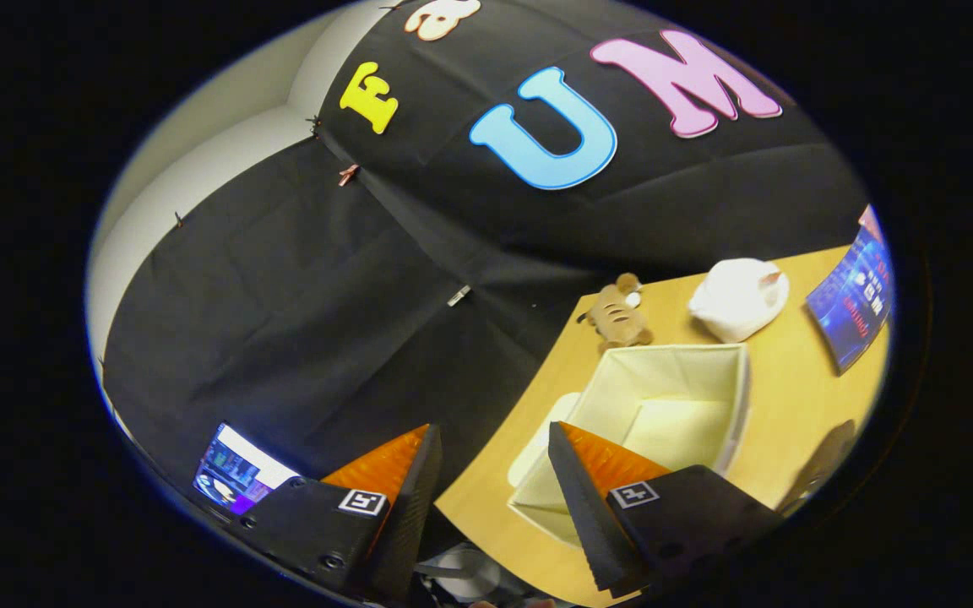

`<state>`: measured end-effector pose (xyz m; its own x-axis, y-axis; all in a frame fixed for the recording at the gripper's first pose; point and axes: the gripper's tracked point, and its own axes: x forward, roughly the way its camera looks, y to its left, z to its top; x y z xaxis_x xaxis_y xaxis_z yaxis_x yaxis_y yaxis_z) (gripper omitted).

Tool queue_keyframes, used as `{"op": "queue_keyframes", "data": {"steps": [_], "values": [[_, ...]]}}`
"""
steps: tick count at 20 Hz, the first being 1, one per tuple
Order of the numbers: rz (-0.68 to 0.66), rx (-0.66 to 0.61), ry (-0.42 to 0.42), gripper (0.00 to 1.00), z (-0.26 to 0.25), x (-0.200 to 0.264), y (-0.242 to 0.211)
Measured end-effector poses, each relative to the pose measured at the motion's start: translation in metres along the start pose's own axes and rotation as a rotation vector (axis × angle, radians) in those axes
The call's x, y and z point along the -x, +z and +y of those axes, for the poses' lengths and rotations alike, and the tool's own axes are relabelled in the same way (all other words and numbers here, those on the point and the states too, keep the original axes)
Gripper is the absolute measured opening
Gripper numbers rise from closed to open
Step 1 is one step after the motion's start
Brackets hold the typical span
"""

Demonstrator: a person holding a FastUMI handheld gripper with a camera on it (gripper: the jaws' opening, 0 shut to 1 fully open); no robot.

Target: Open the storage box then place both shoes into the box .Put the left shoe in first, then the right shoe, with the right side of both shoes facing outward in a uniform manner.

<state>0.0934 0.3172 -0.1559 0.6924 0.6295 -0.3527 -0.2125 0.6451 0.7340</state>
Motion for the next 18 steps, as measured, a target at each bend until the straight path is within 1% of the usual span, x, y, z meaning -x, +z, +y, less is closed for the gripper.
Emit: {"op": "queue_keyframes", "data": {"steps": [2, 4, 7, 11, 14, 15, 18], "values": [[-0.014, 0.072, -0.084, 0.81, -0.027, 0.029, 0.004], [-0.035, 0.118, -0.162, 0.81, -0.052, 0.062, 0.01], [-0.051, 0.13, -0.251, 0.81, -0.087, 0.11, 0.01], [-0.039, 0.145, -0.369, 0.81, -0.136, 0.167, -0.008], [-0.003, 0.185, -0.48, 0.81, -0.18, 0.191, -0.036], [0.019, 0.205, -0.531, 0.8, -0.196, 0.196, -0.046], [0.112, 0.255, -0.65, 0.81, -0.239, 0.2, -0.079]]}}
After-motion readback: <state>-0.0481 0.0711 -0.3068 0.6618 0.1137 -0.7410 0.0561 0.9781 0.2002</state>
